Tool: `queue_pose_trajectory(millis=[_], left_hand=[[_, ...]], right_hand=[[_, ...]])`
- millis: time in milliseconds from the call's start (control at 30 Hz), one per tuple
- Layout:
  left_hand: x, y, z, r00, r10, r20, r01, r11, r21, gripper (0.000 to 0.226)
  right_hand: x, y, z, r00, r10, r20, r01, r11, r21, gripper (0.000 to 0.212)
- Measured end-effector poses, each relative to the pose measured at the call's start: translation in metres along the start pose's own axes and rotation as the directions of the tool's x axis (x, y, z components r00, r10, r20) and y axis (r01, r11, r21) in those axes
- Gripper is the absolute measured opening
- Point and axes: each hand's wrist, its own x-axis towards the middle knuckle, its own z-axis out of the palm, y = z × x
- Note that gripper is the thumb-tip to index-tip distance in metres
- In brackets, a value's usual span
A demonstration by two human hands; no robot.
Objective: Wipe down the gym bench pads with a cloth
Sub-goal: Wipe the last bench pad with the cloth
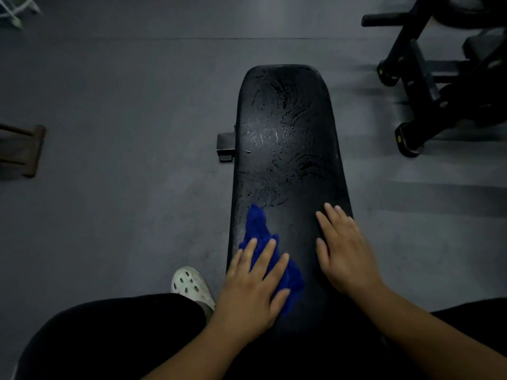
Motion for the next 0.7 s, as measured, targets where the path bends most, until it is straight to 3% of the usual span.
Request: queue_pose_trajectory(millis=[67,167,200,233,300,367,400,433,500,533,600,700], left_hand=[[0.027,-0.024,-0.007,0.999,-0.028,-0.025,0.029,0.999,0.029,0.067],[0.105,-0.045,-0.022,0.944,-0.329,-0.042,0.328,0.944,-0.016,0.069],[0.112,-0.036,-0.021,0.934,-0.357,-0.03,0.357,0.934,-0.007,0.068],[0.107,-0.027,-0.017,0.953,-0.296,-0.072,0.297,0.955,0.004,0.066],[0.067,-0.011,-0.01,0.998,0.034,-0.054,-0.031,0.998,0.055,0.063],[0.035,-0.03,-0.008,0.964,0.266,0.003,-0.265,0.961,0.079,0.061],[0.039,-0.044,-0.01,0.964,0.265,-0.005,-0.263,0.959,0.109,0.062],[0.054,-0.054,-0.015,0.983,0.18,-0.036,-0.174,0.976,0.131,0.063],[0.099,-0.054,-0.022,0.986,-0.148,-0.071,0.154,0.984,0.087,0.067],[0.111,-0.039,-0.023,0.97,-0.238,-0.051,0.241,0.969,0.055,0.068],[0.099,-0.009,-0.016,0.986,-0.158,-0.048,0.161,0.985,0.056,0.066],[0.026,-0.011,-0.011,0.981,0.193,0.027,-0.194,0.978,0.07,0.061]], right_hand=[[0.0,0.0,0.003,1.0,-0.008,0.009,0.008,1.0,-0.018,0.061],[0.002,0.002,0.005,1.0,-0.028,-0.007,0.028,0.999,-0.036,0.06],[0.001,0.002,0.006,0.999,-0.036,-0.013,0.035,0.999,-0.039,0.06],[0.001,0.001,0.005,0.999,-0.033,-0.009,0.033,0.999,-0.03,0.06],[0.0,0.0,0.003,0.999,-0.037,-0.011,0.037,0.999,-0.02,0.06],[0.002,0.0,0.002,0.999,-0.043,-0.013,0.042,0.999,-0.028,0.06],[0.002,-0.001,0.002,0.999,-0.039,-0.013,0.039,0.999,-0.031,0.06],[0.002,-0.001,0.003,0.999,-0.037,-0.017,0.036,0.999,-0.033,0.06],[0.004,-0.001,0.005,0.999,-0.044,-0.028,0.042,0.998,-0.05,0.06],[0.004,-0.001,0.005,0.999,-0.043,-0.033,0.041,0.997,-0.063,0.06],[0.001,-0.001,0.006,0.999,-0.04,-0.024,0.038,0.996,-0.078,0.06],[0.003,-0.006,0.003,1.0,-0.031,0.008,0.031,0.992,-0.12,0.062]])
